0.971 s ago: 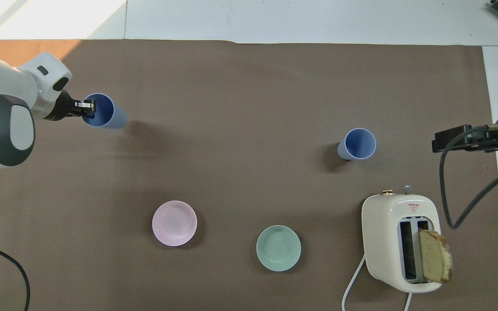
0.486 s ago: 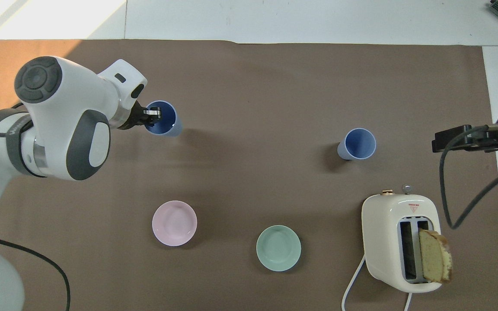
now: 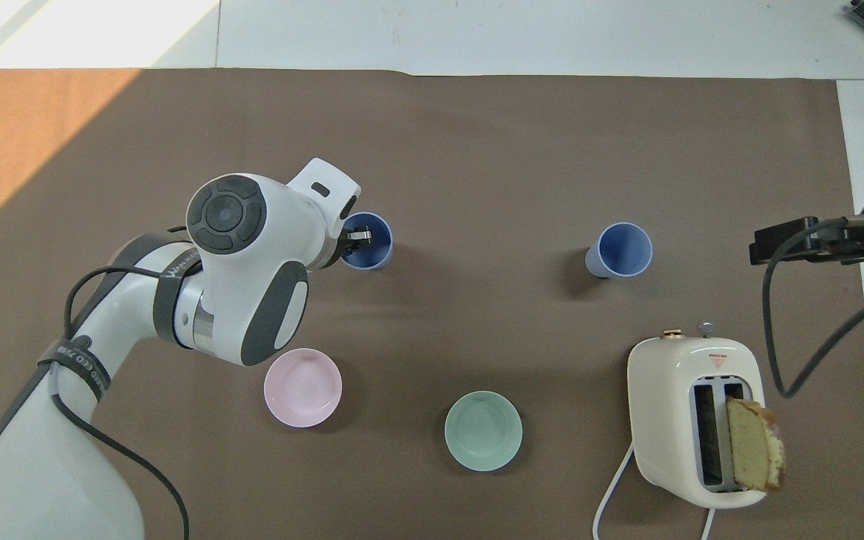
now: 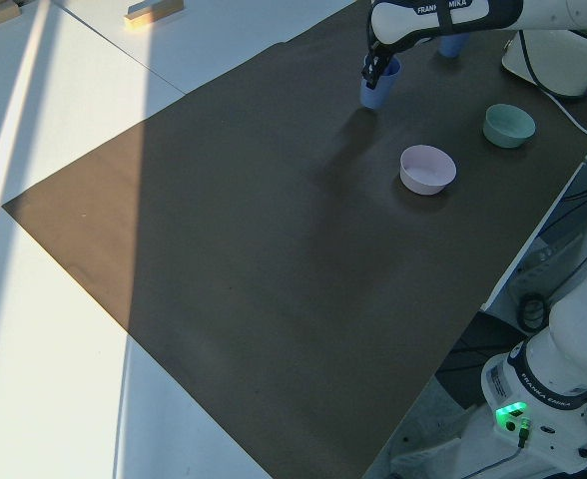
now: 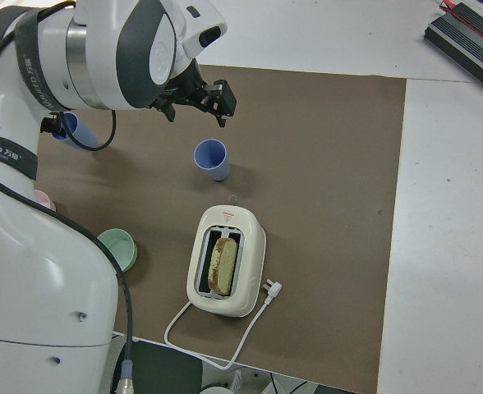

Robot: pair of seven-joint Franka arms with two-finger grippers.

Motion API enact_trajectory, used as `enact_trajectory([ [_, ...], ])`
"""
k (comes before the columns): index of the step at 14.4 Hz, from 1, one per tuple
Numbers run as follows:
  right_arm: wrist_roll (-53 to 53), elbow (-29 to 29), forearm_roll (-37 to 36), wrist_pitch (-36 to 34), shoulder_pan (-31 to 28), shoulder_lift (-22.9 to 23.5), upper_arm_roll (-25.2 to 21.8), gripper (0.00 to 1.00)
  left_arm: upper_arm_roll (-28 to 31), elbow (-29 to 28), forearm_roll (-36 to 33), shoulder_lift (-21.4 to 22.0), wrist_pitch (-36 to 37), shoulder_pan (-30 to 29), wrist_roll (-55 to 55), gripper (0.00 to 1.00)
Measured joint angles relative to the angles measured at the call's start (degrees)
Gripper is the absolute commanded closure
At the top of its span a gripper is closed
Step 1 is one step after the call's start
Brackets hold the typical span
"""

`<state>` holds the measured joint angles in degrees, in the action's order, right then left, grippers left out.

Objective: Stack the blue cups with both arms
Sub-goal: 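Release the cup upright and withdraw the left gripper to rest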

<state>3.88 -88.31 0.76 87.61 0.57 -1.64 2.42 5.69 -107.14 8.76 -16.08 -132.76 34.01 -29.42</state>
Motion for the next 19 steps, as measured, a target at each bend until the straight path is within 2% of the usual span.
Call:
enact_trajectory([
  [2, 0.0, 0.0, 0.0, 0.0, 0.0, 0.0, 0.0, 0.0, -0.04, -0.58, 0.0, -0.01, -0.5, 2.0, -2.04, 1.0],
  [3, 0.0, 0.0, 0.0, 0.0, 0.0, 0.0, 0.0, 0.0, -0.04, -0.66, 0.0, -0.02, -0.52, 2.76, -2.58, 0.93],
  [5, 0.0, 0.0, 0.0, 0.0, 0.0, 0.0, 0.0, 0.0, -0.03, -0.82, 0.0, -0.02, -0.53, 3.32, -3.02, 0.44],
  [6, 0.0, 0.0, 0.0, 0.0, 0.0, 0.0, 0.0, 0.0, 0.03, -0.88, 0.01, -0.02, -0.53, 3.32, -3.03, 0.14],
  [7, 0.0, 0.0, 0.0, 0.0, 0.0, 0.0, 0.0, 0.0, 0.17, -0.89, 0.01, -0.02, -0.53, 3.32, -3.03, 0.0],
  [12, 0.0, 0.0, 0.0, 0.0, 0.0, 0.0, 0.0, 0.0, 1.5, -0.65, 0.0, 0.48, -0.3, 2.5, -0.84, 0.0],
  [14, 0.0, 0.0, 0.0, 0.0, 0.0, 0.0, 0.0, 0.0, 2.16, -0.11, -0.01, 1.73, 2.13, 0.68, 2.73, 0.0],
  [19, -0.01, 0.0, 0.0, 0.04, 0.0, 0.0, 0.0, 0.0, 2.72, 0.78, -0.08, 10.76, 14.48, -8.97, 17.17, 0.0],
])
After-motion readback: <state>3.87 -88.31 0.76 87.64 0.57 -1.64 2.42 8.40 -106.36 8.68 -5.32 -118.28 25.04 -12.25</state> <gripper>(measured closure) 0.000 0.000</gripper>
